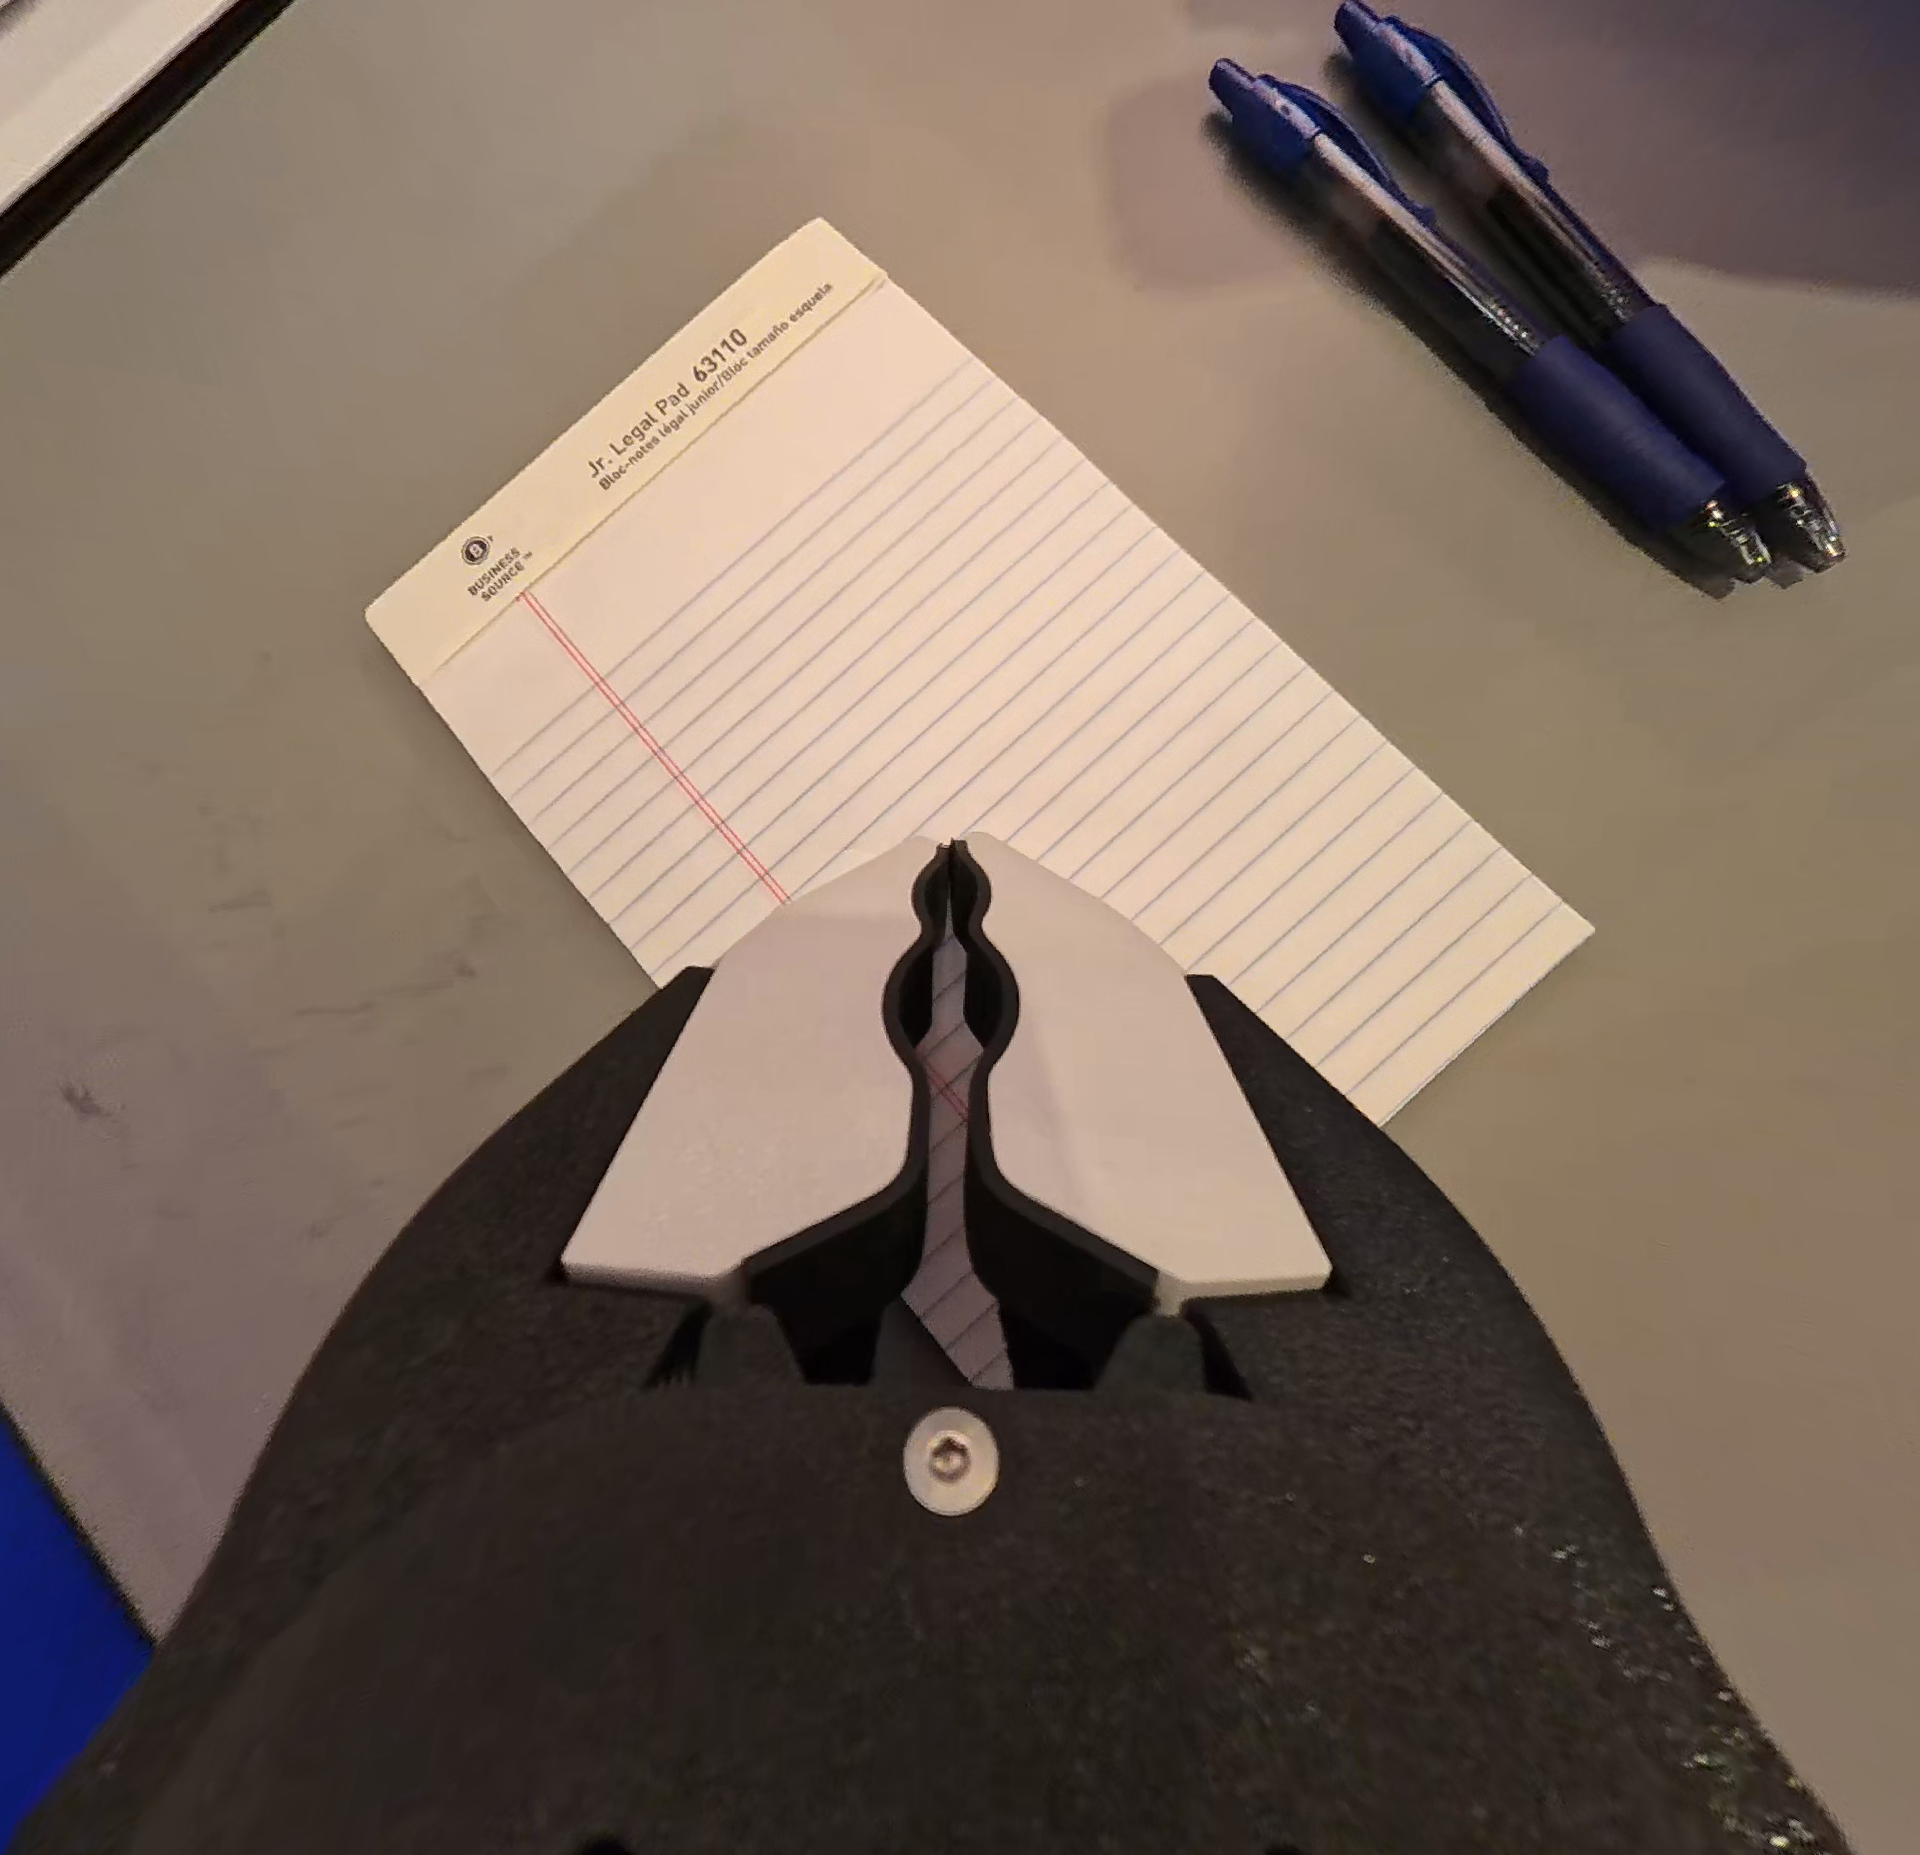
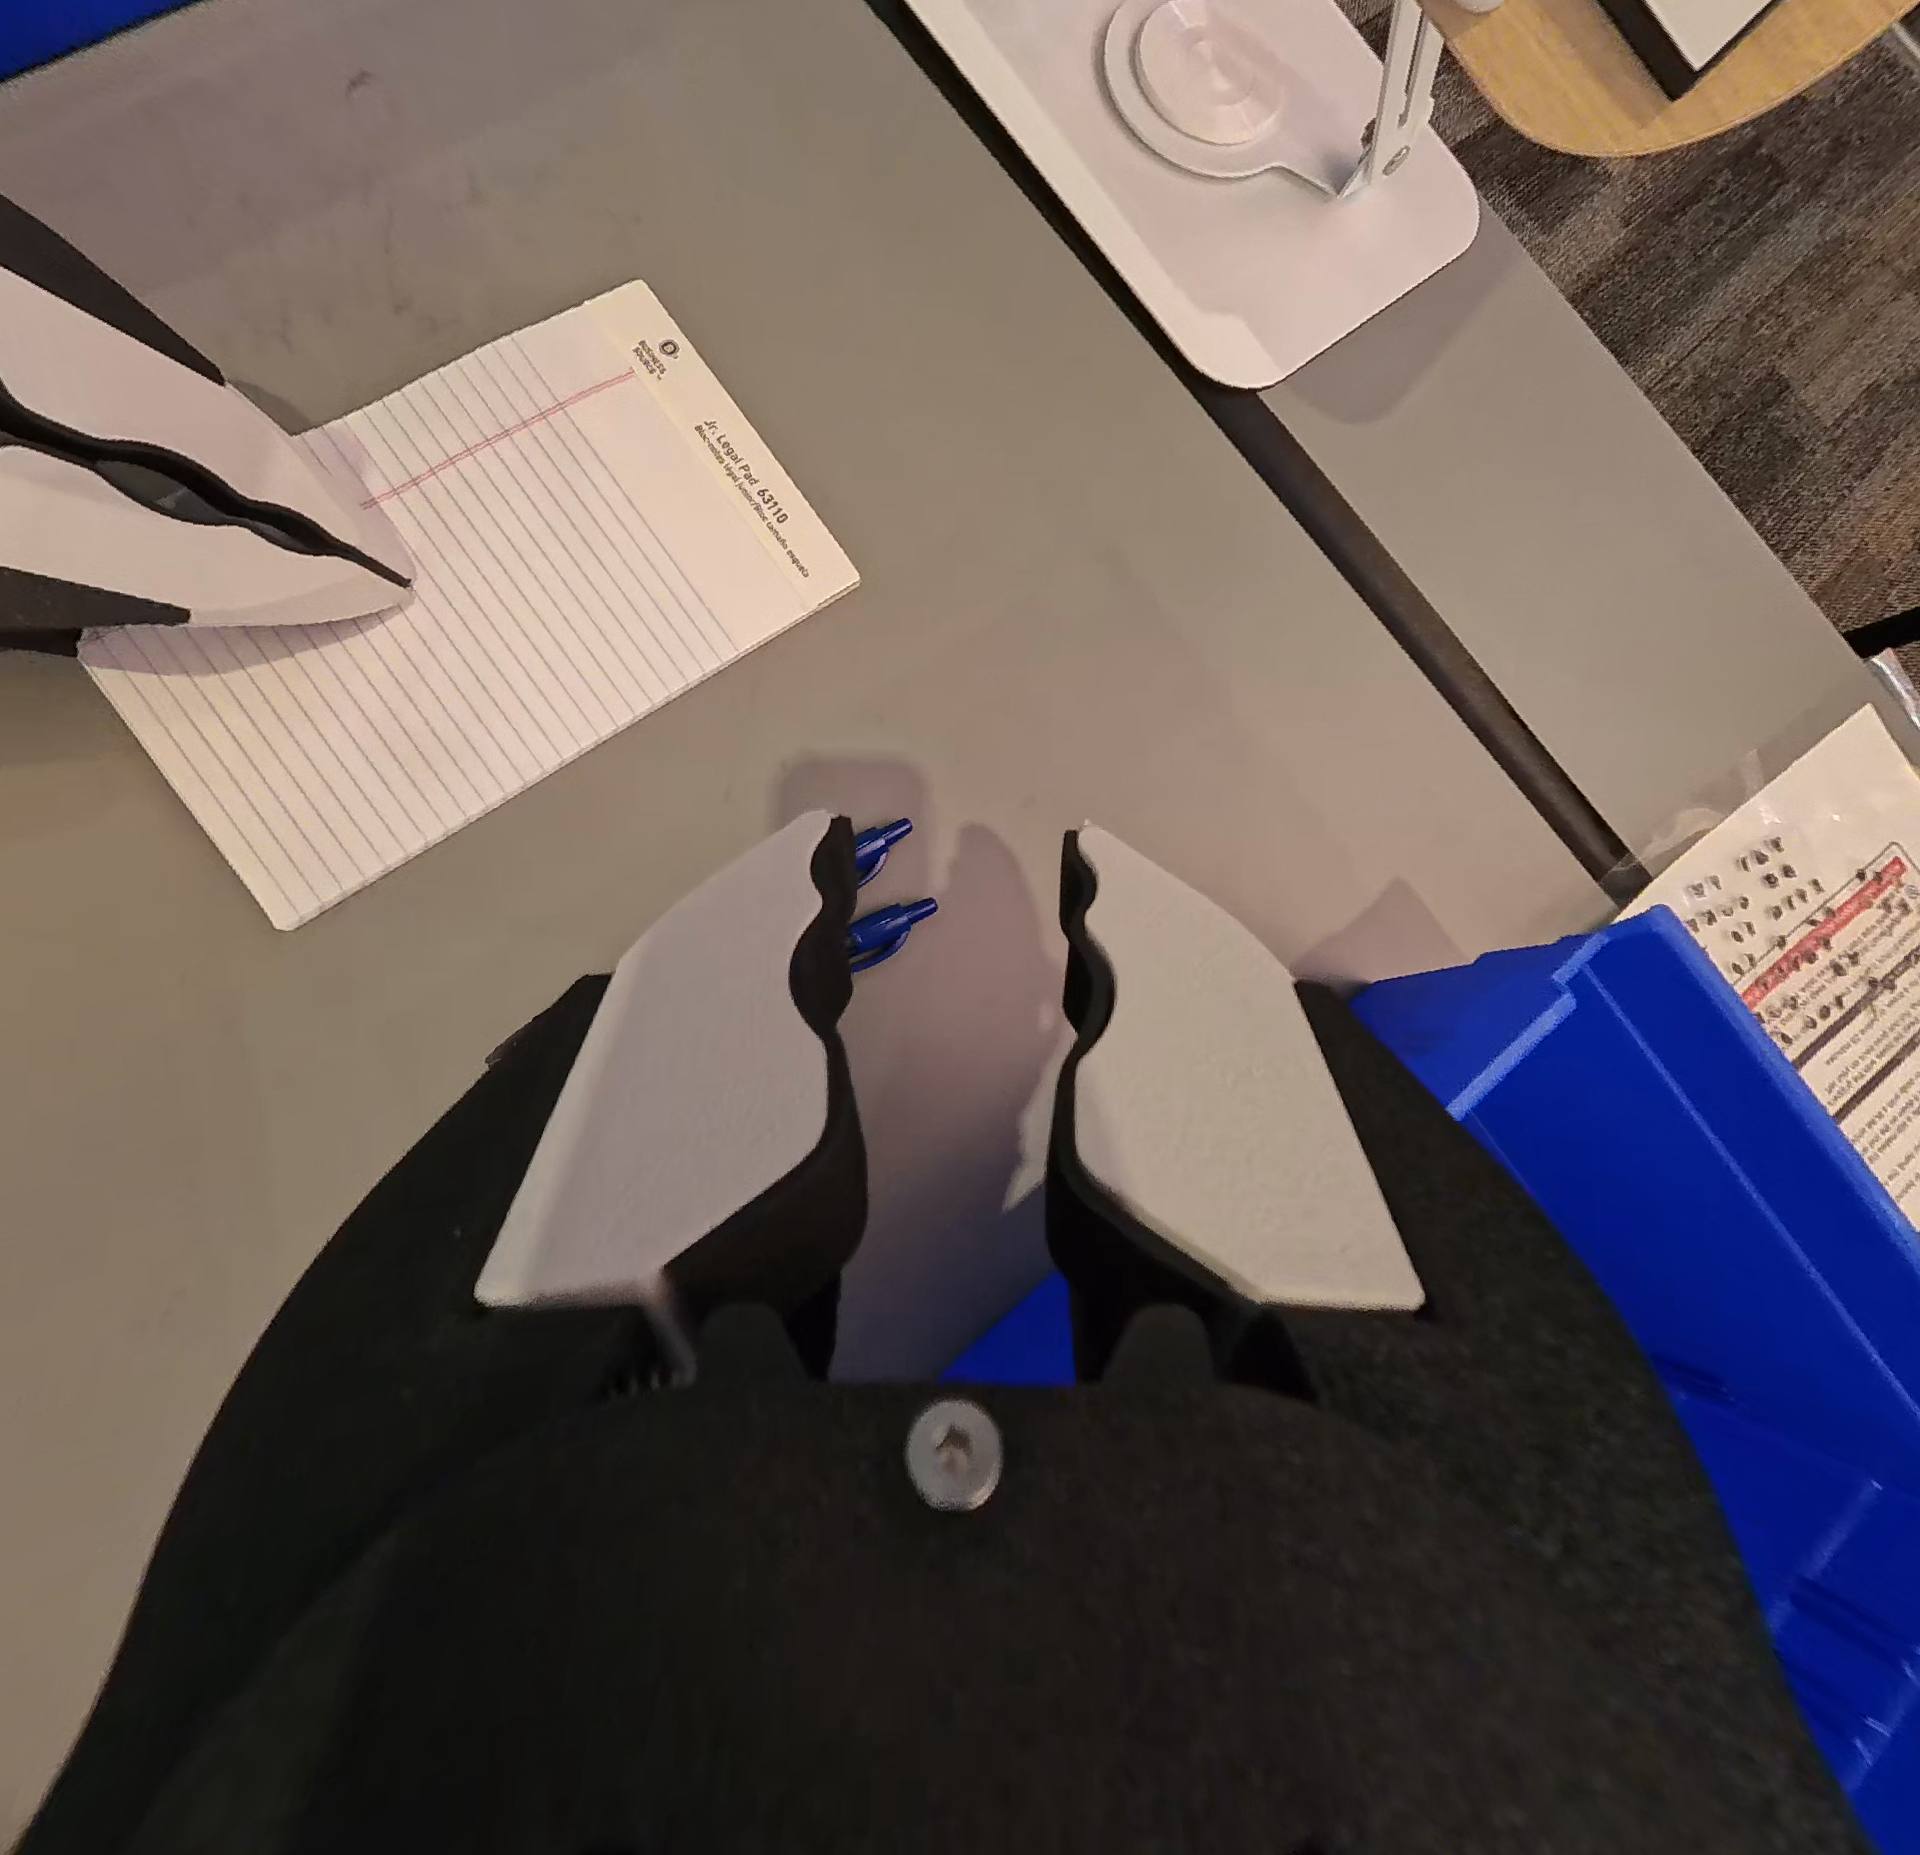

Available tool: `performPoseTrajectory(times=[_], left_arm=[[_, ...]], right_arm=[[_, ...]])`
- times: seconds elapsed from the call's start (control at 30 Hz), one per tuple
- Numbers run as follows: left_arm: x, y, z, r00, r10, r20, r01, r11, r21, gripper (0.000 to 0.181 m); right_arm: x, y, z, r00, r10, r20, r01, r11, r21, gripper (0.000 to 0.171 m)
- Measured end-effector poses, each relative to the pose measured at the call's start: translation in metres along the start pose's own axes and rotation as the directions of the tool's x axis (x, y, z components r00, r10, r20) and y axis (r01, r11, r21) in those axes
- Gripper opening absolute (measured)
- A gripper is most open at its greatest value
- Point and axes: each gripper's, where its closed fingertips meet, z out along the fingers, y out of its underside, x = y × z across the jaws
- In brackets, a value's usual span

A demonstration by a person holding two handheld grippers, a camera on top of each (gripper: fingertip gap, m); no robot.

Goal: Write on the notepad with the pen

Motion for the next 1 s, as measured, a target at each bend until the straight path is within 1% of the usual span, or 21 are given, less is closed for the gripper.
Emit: performPoseTrajectory(times=[0.2, 0.43, 0.5, 0.53, 0.67, 0.77, 0.83, 0.9, 0.93, 1.0], left_arm=[[0.0, -0.002, 0.002, 1.0, 0.01, 0.023, -0.01, 1.0, 0.01, 0.0], [-0.001, -0.003, 0.002, 1.0, -0.005, 0.018, 0.005, 1.0, 0.004, 0.0], [-0.001, -0.011, -0.006, 0.999, 0.01, 0.033, -0.011, 0.998, 0.054, 0.0], [0.001, -0.02, -0.013, 0.999, 0.016, 0.034, -0.02, 0.994, 0.108, 0.0], [0.01, -0.065, -0.054, 0.999, 0.049, -0.001, -0.047, 0.959, 0.279, 0.011], [0.018, -0.103, -0.099, 0.99, 0.023, -0.139, 0.04, 0.899, 0.436, 0.018], [0.018, -0.129, -0.136, 0.964, 0.0, -0.266, 0.152, 0.82, 0.552, 0.025], [0.012, -0.149, -0.172, 0.929, 0.01, -0.37, 0.244, 0.733, 0.635, 0.034], [0.007, -0.156, -0.188, 0.916, 0.024, -0.401, 0.272, 0.696, 0.664, 0.036], [-0.008, -0.167, -0.211, 0.914, 0.045, -0.404, 0.281, 0.648, 0.708, 0.036]], right_arm=[[-0.006, 0.001, 0.004, 1.0, -0.005, 0.011, 0.005, 1.0, -0.017, 0.038], [-0.009, 0.005, 0.011, 1.0, -0.011, 0.01, 0.012, 0.999, -0.048, 0.037], [-0.009, 0.005, 0.012, 1.0, -0.011, 0.007, 0.012, 0.999, -0.047, 0.037], [-0.009, 0.005, 0.013, 1.0, -0.011, 0.008, 0.011, 0.999, -0.047, 0.037], [-0.009, 0.007, 0.016, 1.0, -0.001, 0.001, 0.001, 0.998, -0.064, 0.036], [-0.009, 0.002, 0.011, 1.0, 0.016, -0.015, -0.017, 0.998, -0.055, 0.036], [-0.009, -0.01, 0.001, 1.0, 0.017, -0.022, -0.017, 1.0, 0.008, 0.033], [-0.006, -0.025, -0.012, 0.998, 0.006, -0.056, -0.001, 0.995, 0.098, 0.031], [-0.004, -0.034, -0.02, 0.997, -0.017, -0.082, 0.029, 0.988, 0.152, 0.031], [0.003, -0.05, -0.037, 0.985, -0.05, -0.167, 0.094, 0.96, 0.265, 0.032]])
